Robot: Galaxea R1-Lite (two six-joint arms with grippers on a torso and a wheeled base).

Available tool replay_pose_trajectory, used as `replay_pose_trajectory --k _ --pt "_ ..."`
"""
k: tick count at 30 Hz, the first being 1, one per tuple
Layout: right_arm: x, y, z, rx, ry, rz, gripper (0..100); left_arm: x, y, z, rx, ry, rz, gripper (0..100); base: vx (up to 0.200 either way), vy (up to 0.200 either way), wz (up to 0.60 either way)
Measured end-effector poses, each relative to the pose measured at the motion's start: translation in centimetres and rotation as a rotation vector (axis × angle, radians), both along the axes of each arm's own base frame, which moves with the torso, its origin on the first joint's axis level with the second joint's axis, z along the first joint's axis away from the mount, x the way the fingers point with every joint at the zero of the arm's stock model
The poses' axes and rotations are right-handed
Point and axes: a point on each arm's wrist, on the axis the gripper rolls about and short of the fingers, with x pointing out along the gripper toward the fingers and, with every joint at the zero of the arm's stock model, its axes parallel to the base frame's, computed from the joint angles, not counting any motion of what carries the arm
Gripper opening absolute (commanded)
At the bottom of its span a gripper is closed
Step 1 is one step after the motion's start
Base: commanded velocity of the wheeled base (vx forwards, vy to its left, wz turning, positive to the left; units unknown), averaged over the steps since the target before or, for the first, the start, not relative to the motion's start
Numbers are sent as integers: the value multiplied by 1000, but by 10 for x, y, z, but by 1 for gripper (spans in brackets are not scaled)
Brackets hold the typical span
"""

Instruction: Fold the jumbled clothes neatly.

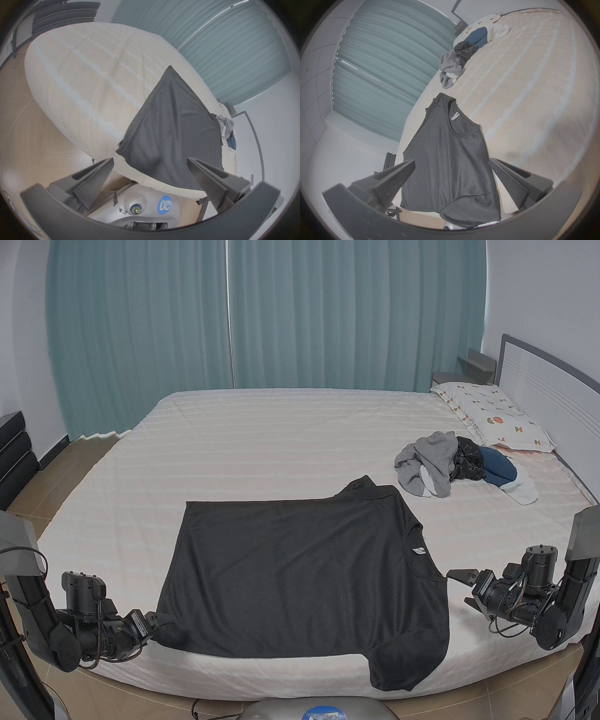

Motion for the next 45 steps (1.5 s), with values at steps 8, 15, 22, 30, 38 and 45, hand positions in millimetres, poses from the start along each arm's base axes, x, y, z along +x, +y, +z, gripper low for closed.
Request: replay_pose_trajectory --k 8,15,22,30,38,45 --pt "0 0 0 0 -2 1 100 15 1 -12 11 15 5 100 0 0 0" --pt "0 0 1 0 -4 0 100 26 -1 -17 28 10 5 100 0 0 0" --pt "0 0 1 1 -6 0 100 32 -6 -21 41 7 -11 100 0 0 0" --pt "0 -2 2 0 -9 -9 100 32 -7 -24 59 15 -19 0 0 0 0" --pt "-1 -3 1 -19 -9 -10 100 29 -1 -25 74 30 15 0 0 0 0" --pt "-7 -1 -3 -61 15 20 100 23 7 -24 74 39 45 0 0 0 0"
